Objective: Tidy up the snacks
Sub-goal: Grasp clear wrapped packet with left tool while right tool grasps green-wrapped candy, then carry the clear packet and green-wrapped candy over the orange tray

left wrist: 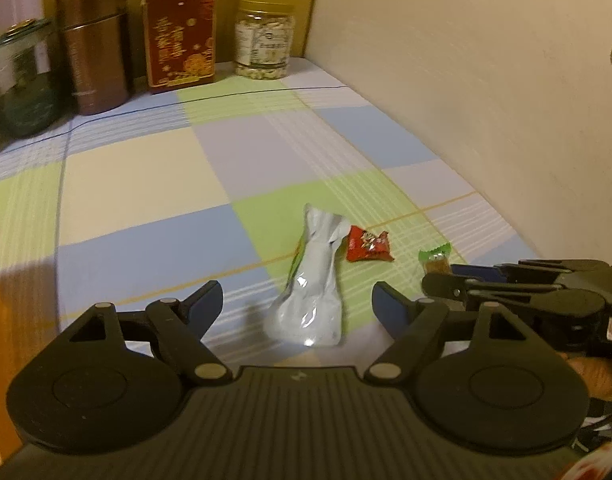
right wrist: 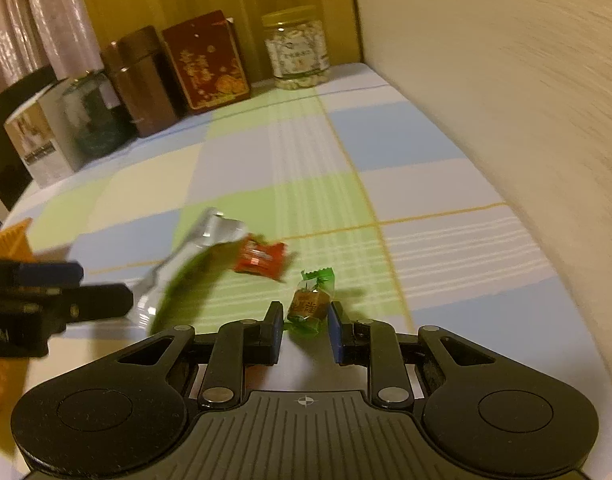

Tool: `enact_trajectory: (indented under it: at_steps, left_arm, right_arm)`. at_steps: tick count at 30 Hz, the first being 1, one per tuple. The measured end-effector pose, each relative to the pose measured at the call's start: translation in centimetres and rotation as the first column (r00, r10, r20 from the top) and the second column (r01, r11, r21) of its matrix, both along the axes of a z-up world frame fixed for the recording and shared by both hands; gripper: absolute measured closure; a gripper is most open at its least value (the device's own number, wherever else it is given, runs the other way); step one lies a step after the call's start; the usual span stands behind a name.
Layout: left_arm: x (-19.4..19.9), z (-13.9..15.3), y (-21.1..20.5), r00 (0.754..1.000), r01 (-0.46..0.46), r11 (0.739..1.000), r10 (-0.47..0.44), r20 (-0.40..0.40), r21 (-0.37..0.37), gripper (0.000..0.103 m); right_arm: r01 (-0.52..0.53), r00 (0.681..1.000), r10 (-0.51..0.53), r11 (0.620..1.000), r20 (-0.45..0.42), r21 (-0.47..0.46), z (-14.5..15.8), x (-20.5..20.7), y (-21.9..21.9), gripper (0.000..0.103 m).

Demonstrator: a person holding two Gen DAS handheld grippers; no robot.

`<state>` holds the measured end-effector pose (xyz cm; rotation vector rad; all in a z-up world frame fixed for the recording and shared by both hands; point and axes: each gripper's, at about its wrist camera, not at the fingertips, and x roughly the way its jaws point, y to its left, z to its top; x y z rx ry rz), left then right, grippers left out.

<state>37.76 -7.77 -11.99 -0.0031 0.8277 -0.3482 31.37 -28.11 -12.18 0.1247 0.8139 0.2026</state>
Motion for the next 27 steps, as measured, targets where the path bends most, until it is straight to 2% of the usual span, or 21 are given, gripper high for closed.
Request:
enact_trajectory:
  at_steps: [2, 4, 6, 14, 15, 16, 20, 22, 25, 27]
  left_arm:
    - [0.5, -0.5, -0.4, 1.0, 0.009, 1.0, -0.009, 0.0, 0.008, 0.023]
    - [0.8, -0.8, -0.6, 1.0, 0.018, 1.0, -0.018, 0.005, 0.017, 0.023]
    - [1.0, -1.1, -0.7, 1.0, 0.019, 0.999, -0.02, 0.013, 0.033, 0.023]
    - [1.9, -1.4, -1.3, 0.998, 0.045, 0.998, -0.046, 0.033, 0.048, 0.023]
    - [2.0, -1.5, -1.5, 0.998, 0.055, 0.997, -0.057, 0.037, 0.05, 0.026]
    - [2.1, -1.6, -1.7, 0.997, 0.062, 0.997, -0.065, 0.039, 0.052, 0.029]
    - [2.7, -2.0, -2.5, 0.995, 0.088, 0.995, -0.09, 0.039, 0.052, 0.042]
    - [2.9, -2.2, -2.9, 0.994, 0.1, 0.993, -0.102, 0.044, 0.064, 0.059]
    - [3.2, -2.5, -3.2, 0.994, 0.104, 0.99, -0.107, 0.032, 0.094, 0.075]
    - [3.1, -2.5, -3.1, 0.994, 0.101, 0.99, -0.104, 0.025, 0.094, 0.075]
  right_arm:
    - [0.003, 1.0, -0.003, 1.0, 0.007, 0.007, -0.2, -0.1, -0.3, 0.076]
    - [0.026, 0.999, -0.025, 0.999, 0.026, -0.026, -0.2, -0.4, -0.3, 0.061]
    - [0.04, 0.998, -0.039, 0.999, 0.048, -0.031, -0.3, -0.5, -0.4, 0.053]
    - [0.071, 0.995, -0.063, 0.993, 0.08, -0.093, -0.9, 0.3, 0.1, 0.054]
    - [0.071, 0.995, -0.063, 0.993, 0.082, -0.094, -0.9, 0.3, 0.1, 0.064]
    - [0.068, 0.995, -0.059, 0.992, 0.084, -0.104, -0.9, 0.3, 0.2, 0.079]
    - [0.073, 0.994, -0.064, 0.993, 0.084, -0.097, -0.9, -0.2, 0.1, 0.08]
    - [0.08, 0.994, -0.074, 0.994, 0.079, -0.08, -0.8, -0.4, -0.1, 0.08]
    - [0.088, 0.994, -0.083, 0.994, 0.07, -0.065, -0.7, -0.7, -0.3, 0.08]
    - [0.093, 0.994, -0.089, 0.994, 0.065, -0.054, -0.6, -0.9, -0.4, 0.08]
